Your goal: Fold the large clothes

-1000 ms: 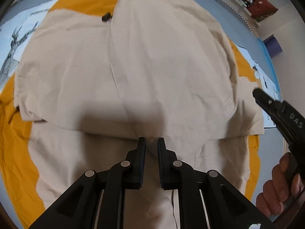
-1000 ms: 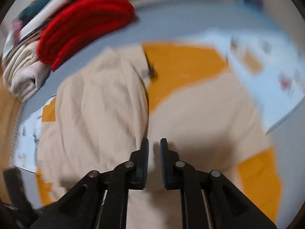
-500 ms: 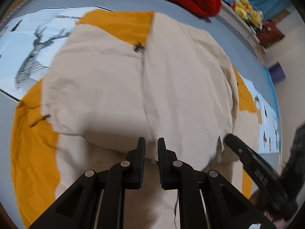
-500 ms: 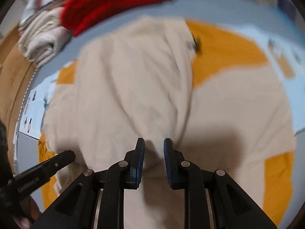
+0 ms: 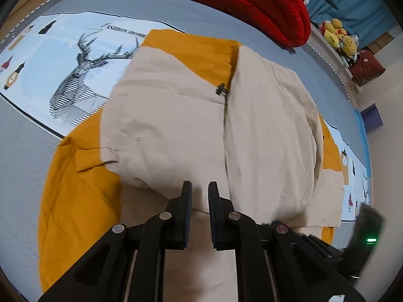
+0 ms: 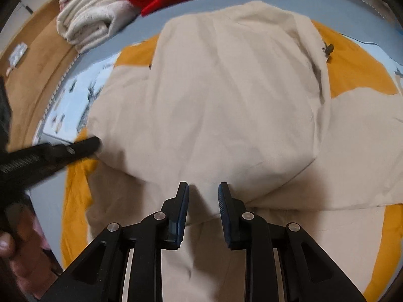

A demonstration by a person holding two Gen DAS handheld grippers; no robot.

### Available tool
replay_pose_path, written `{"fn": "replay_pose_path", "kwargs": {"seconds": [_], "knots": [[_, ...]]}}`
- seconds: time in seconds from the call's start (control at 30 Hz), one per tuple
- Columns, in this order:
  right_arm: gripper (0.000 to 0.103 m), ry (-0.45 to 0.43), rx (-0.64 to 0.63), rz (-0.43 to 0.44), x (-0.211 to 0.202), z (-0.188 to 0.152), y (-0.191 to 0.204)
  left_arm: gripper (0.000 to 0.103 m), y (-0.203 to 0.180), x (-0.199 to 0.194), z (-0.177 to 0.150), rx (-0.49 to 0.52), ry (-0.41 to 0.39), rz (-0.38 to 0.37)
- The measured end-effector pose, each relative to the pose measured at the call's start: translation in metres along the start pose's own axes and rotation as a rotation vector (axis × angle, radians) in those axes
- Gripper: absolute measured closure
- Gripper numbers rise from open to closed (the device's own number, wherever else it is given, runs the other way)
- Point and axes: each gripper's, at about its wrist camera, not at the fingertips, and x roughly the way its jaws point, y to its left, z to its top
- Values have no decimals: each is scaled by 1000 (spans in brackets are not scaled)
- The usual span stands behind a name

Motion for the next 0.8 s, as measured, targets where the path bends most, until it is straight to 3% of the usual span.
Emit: {"fn": "replay_pose_path", "kwargs": {"seconds": [0.03, 0.1, 0.2, 0.3, 0.4, 0.53, 0.73, 0.8], "knots": [[77, 42, -9, -34, 8, -2, -3, 92, 3, -3, 0, -4, -3, 1], [77, 47, 29, -34, 3, -4, -9, 92, 9, -11, 0, -8, -14, 7], [77, -56, 60, -32, -30, 0, -16, 92, 16, -29, -1, -1, -43, 13], [77, -194, 41, -87, -74, 3, -20, 92, 23, -50, -3, 20, -77, 21], [77, -276, 39, -123, -107, -2, -18, 92, 28, -74, -7, 57, -122, 29], [77, -353, 35, -151, -146, -8, -19, 93, 31, -110, -16, 135, -214, 41], [77, -485, 23, -149, -224, -31, -10, 94, 33, -176, -47, 274, -435, 60], [77, -550, 43, -146, -257, -48, -11, 94, 44, -195, -60, 257, -429, 36]]}}
